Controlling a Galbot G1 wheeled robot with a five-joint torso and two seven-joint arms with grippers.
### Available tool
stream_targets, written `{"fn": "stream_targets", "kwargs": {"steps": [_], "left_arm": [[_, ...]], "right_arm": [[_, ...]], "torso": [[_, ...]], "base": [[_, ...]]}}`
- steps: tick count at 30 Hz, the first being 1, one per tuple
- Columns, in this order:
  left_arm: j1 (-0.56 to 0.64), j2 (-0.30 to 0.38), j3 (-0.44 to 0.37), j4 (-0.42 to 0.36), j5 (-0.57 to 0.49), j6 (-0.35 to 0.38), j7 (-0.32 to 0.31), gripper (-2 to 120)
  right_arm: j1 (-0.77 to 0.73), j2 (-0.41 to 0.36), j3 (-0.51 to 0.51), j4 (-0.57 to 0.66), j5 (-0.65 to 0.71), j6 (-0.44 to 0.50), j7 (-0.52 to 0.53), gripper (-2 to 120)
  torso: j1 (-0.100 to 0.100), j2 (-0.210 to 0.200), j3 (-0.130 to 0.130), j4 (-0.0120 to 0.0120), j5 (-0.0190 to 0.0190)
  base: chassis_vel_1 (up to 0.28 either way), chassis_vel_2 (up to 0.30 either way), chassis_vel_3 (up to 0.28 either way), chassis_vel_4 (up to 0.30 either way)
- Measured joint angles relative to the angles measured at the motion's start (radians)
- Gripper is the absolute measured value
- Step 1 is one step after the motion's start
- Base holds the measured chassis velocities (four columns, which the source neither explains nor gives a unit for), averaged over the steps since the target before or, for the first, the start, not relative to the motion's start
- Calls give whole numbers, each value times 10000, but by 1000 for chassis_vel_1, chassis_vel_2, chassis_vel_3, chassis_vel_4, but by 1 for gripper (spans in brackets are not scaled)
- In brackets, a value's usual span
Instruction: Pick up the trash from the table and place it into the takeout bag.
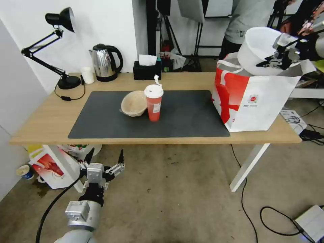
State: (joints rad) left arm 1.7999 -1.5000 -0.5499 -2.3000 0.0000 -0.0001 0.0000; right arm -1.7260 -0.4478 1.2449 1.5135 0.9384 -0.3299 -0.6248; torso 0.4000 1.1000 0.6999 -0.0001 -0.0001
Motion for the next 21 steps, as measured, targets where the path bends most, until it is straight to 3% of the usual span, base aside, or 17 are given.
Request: {"fn": "stream_targets", "kwargs": {"steps": [14, 21], "left_arm": [[0, 0, 0, 0, 0, 0, 0, 100], [0, 0, 0, 0, 0, 0, 0, 100]], "right_arm": [[-689, -285, 709, 148, 51, -80, 195, 3], [-732, -449, 760, 208, 41, -374, 308, 32]], "torso": [[1, 0, 1, 3, -1], [0, 0, 1, 1, -1]], "base": [[0, 0, 0, 0], [0, 0, 0, 0]]}}
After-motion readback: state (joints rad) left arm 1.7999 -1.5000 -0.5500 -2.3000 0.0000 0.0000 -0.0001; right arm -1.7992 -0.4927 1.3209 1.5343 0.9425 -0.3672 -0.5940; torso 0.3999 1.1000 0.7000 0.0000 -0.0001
